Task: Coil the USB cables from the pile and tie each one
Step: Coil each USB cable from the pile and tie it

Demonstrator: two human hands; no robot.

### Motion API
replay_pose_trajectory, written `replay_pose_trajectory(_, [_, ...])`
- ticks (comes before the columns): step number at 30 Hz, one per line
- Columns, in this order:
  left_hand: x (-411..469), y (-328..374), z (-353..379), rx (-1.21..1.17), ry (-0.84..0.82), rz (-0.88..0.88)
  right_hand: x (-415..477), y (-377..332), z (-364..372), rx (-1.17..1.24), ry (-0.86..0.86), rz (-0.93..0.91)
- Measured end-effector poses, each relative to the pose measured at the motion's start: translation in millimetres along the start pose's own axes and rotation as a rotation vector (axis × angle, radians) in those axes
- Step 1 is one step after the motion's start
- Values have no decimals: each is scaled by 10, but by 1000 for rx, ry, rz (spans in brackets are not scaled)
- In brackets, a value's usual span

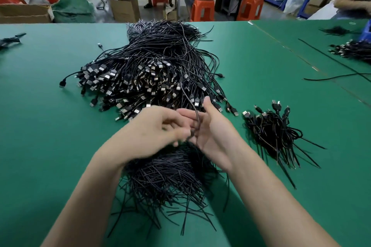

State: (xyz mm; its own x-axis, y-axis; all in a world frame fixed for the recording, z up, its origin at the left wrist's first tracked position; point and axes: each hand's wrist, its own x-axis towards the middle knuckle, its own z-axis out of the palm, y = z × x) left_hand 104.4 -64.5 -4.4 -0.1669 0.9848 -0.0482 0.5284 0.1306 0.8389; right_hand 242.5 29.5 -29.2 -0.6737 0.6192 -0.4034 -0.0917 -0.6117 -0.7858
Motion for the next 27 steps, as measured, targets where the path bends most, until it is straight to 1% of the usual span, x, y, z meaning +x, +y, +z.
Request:
replay_pose_trajectory(1, [-65,54,28,79,-60,12,-2,-8,28,103,-22,42])
replay_pose_trajectory(3, [-159,128,35,169,-162,2,-30,-26,58,222,-12,53])
replay_pose_trajectory(5, [-201,142,-5,236,-197,-36,-78,-62,65,335,5,34])
replay_pose_trajectory(6, [-199,118,-30,288,-177,-52,-110,-89,57,402,-4,37])
replay_pose_trajectory(7, [-188,73,-63,342,-115,-64,-154,-118,55,442,-29,44])
replay_pose_trajectory(8, [-167,25,-91,407,-13,-58,-204,-145,52,448,-61,47])
replay_pose_trajectory(10, [-130,-38,-118,480,215,38,-314,-170,86,373,-138,46])
replay_pose_trajectory(11, [-108,-53,-104,467,269,134,-367,-165,112,318,-176,45])
replay_pose_trajectory(13, [-66,-33,-40,440,264,332,-457,-139,160,207,-258,39])
replay_pose_trajectory(15, [-38,-9,50,432,240,434,-525,-95,185,109,-335,32])
replay_pose_trajectory(19, [-39,-38,19,484,368,500,-613,25,135,-125,-403,61])
replay_pose_trajectory(22, [-70,-38,4,510,408,544,-648,24,53,-163,-460,72])
replay_pose_trajectory(24, [-83,37,111,486,345,523,-638,-70,26,-80,-490,-22])
replay_pose_trajectory(25, [-81,85,184,465,309,503,-626,-128,28,-29,-469,-98])
replay_pose_trajectory(27, [-69,155,322,453,278,487,-597,-230,57,58,-354,-260])
